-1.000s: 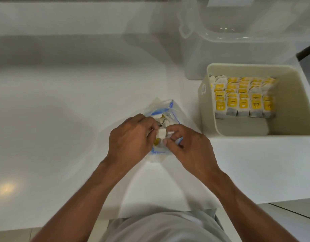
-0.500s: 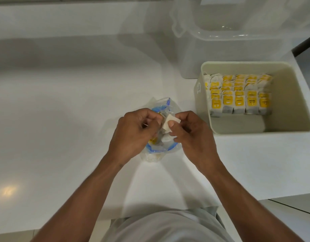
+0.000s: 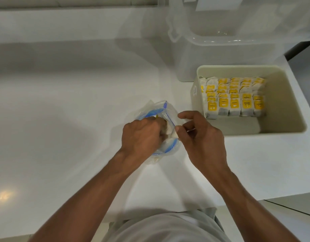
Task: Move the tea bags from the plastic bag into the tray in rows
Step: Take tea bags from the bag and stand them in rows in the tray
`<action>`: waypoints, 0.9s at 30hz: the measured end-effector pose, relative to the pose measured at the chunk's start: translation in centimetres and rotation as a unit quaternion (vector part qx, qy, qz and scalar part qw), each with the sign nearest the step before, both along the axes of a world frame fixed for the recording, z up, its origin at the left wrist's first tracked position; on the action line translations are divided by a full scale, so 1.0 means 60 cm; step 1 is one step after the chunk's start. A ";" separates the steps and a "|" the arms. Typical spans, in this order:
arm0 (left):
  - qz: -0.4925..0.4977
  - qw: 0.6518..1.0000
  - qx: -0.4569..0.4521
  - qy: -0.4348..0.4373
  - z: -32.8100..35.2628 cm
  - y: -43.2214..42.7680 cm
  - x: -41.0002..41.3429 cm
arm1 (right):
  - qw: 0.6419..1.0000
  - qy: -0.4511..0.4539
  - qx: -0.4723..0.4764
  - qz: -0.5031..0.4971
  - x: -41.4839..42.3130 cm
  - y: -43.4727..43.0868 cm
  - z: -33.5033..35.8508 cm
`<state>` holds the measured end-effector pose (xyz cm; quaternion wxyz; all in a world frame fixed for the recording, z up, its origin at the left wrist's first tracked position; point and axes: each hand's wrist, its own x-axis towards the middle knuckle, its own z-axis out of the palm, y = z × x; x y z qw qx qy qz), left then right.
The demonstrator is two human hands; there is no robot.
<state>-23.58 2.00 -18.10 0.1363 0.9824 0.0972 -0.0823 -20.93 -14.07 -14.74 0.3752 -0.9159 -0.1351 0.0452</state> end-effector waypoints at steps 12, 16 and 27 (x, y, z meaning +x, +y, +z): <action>0.035 0.994 -0.064 -0.077 0.012 0.016 0.001 | 0.994 0.081 0.072 0.030 0.004 -0.005 -0.004; 0.091 0.954 -0.278 -0.063 0.037 0.038 -0.003 | 0.998 0.040 0.039 0.037 0.007 -0.003 -0.006; 0.067 0.823 -0.565 -0.008 0.062 0.051 -0.004 | 0.995 0.034 0.065 0.063 0.016 0.008 0.001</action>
